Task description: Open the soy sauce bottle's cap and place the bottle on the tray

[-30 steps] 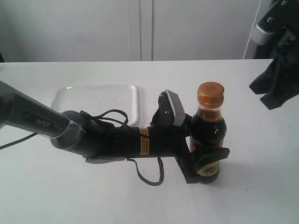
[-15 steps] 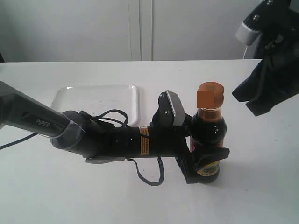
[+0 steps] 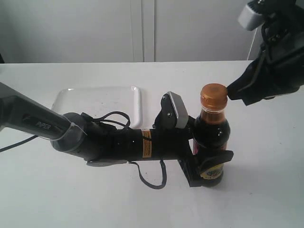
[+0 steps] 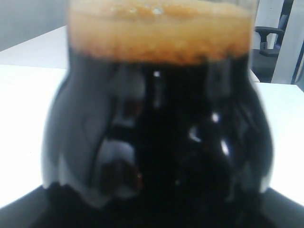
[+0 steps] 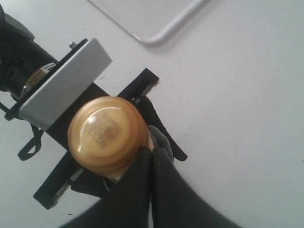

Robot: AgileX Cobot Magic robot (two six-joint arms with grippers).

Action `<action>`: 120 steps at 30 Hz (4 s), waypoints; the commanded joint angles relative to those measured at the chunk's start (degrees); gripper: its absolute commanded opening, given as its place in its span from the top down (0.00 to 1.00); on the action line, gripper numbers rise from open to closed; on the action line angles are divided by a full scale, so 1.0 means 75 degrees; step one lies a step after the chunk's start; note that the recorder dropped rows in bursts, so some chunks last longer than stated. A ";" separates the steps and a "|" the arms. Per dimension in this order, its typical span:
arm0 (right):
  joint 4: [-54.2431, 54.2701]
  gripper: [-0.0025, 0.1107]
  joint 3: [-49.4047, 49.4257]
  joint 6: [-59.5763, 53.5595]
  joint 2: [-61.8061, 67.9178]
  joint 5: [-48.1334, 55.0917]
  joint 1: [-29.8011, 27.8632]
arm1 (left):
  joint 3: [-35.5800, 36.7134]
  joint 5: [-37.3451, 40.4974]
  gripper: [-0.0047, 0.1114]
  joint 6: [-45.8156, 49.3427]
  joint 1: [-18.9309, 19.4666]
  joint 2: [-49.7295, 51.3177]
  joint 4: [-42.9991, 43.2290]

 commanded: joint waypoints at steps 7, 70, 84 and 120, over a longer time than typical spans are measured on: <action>0.0331 0.98 -0.0289 0.0234 -0.0056 0.0584 0.0009 | 0.0062 0.0407 0.96 -0.0056 -0.0031 0.0039 0.0173; 0.0953 0.98 -0.1006 0.1591 0.0391 0.0774 0.0822 | 0.0062 0.0439 0.96 -0.0019 -0.0031 0.0039 0.0191; -0.3948 0.98 -0.1085 0.3993 -0.0364 -0.1557 0.0822 | 0.0062 0.0714 0.96 -0.0017 -0.0031 -0.0089 0.0245; -0.3291 0.98 0.0802 0.3940 0.1043 -0.4333 -0.1228 | 0.0062 0.0670 0.96 -0.0793 0.1465 -0.2336 -0.0228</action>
